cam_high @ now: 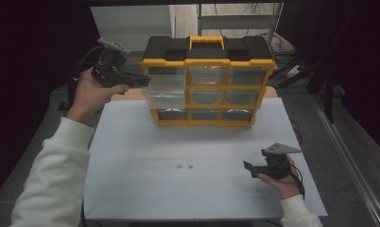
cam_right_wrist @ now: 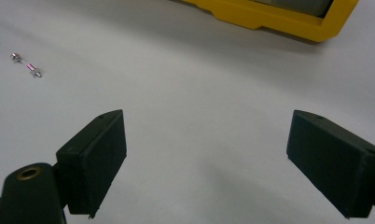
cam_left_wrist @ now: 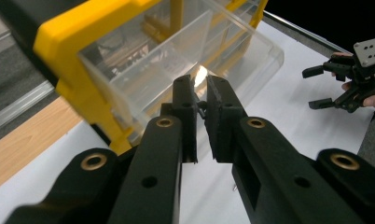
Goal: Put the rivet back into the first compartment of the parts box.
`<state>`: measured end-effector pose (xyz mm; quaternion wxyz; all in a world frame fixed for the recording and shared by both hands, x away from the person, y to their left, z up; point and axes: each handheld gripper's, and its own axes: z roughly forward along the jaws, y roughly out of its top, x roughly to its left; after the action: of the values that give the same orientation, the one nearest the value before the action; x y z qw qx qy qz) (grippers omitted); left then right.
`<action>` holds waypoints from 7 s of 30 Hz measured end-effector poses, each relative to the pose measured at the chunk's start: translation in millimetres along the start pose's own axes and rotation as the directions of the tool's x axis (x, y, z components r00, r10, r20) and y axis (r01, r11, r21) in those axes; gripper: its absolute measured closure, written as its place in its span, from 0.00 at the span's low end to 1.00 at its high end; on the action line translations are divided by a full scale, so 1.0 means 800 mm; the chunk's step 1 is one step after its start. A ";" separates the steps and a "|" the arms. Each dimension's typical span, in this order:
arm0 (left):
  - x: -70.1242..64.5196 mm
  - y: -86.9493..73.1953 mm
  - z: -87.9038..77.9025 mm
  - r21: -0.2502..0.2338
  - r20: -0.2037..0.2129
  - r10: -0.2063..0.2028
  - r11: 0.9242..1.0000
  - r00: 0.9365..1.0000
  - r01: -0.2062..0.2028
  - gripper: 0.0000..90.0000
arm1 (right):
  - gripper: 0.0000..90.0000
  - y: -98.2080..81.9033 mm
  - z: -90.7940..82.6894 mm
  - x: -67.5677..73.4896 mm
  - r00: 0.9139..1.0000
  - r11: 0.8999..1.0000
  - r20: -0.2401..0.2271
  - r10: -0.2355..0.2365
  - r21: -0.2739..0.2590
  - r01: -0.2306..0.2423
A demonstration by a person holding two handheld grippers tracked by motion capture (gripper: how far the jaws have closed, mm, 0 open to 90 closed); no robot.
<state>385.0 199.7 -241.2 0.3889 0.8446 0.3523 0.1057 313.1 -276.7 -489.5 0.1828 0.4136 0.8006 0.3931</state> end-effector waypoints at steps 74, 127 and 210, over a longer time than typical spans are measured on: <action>-0.056 -0.221 0.165 0.188 0.027 0.023 0.982 0.999 -0.028 0.11 | 0.13 -0.002 0.008 0.003 1.000 0.999 0.016 -0.022 0.038 0.021; -0.094 -0.217 0.275 0.357 0.146 0.127 0.918 0.981 -0.172 0.92 | 0.13 -0.003 0.007 0.002 0.999 0.999 0.022 -0.030 0.042 0.029; 0.023 -0.052 -0.021 -0.091 -0.001 -0.039 0.995 0.999 0.038 0.92 | 0.13 -0.002 0.007 0.002 0.999 0.999 0.020 -0.028 0.036 0.027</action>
<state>369.5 241.0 -261.8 0.4284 0.8190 0.3639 0.1152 314.6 -273.3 -494.2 0.1887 0.4098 0.8113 0.3720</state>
